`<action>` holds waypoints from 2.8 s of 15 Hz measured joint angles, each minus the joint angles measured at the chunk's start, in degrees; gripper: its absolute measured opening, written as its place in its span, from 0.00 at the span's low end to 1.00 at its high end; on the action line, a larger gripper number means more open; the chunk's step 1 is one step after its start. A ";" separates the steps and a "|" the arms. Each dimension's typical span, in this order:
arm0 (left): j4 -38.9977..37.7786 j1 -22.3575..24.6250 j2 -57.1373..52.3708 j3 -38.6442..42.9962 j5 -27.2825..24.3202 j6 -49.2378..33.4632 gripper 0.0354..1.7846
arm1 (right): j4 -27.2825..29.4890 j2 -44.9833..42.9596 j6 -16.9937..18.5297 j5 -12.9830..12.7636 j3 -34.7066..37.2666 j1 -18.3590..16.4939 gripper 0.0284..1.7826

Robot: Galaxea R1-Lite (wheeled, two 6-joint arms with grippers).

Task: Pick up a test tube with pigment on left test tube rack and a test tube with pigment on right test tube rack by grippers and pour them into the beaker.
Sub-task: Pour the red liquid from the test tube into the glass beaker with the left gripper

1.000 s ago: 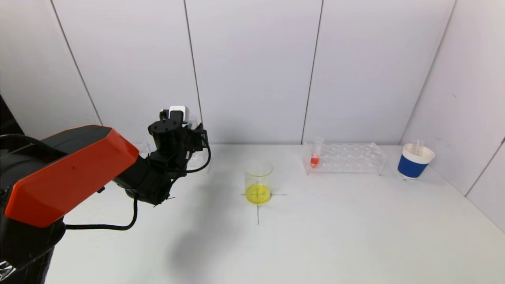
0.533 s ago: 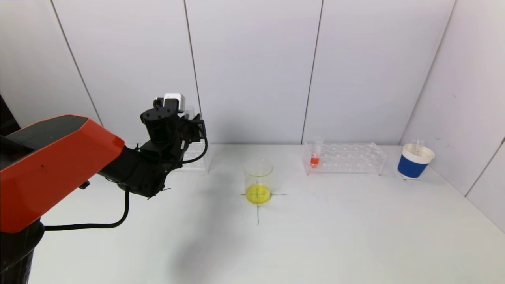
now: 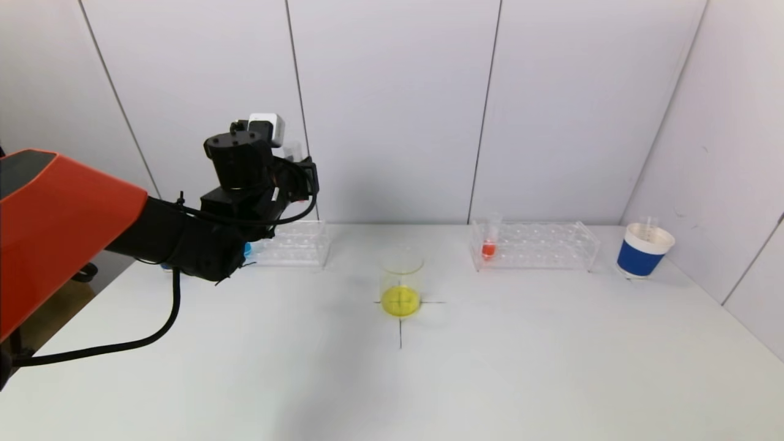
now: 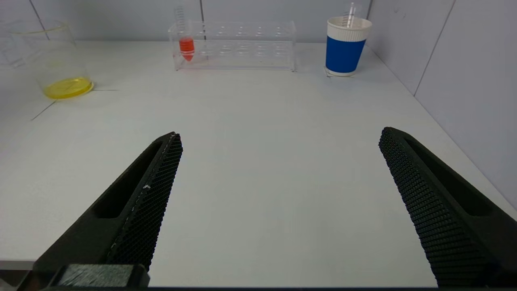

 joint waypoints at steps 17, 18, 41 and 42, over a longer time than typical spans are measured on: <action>19.05 -5.01 -4.57 -10.80 -20.80 9.94 0.26 | 0.00 0.00 0.00 0.00 0.00 0.00 0.99; 19.13 -5.02 -4.33 -10.83 -22.86 10.46 0.26 | 0.00 0.00 0.00 0.00 0.00 0.00 0.99; 32.65 -1.46 6.21 -19.21 -58.81 46.79 0.26 | 0.00 0.00 0.02 0.00 0.00 0.00 0.99; 32.67 -1.74 6.67 -19.27 -58.81 48.20 0.26 | 0.00 0.00 0.00 0.02 0.00 0.00 0.99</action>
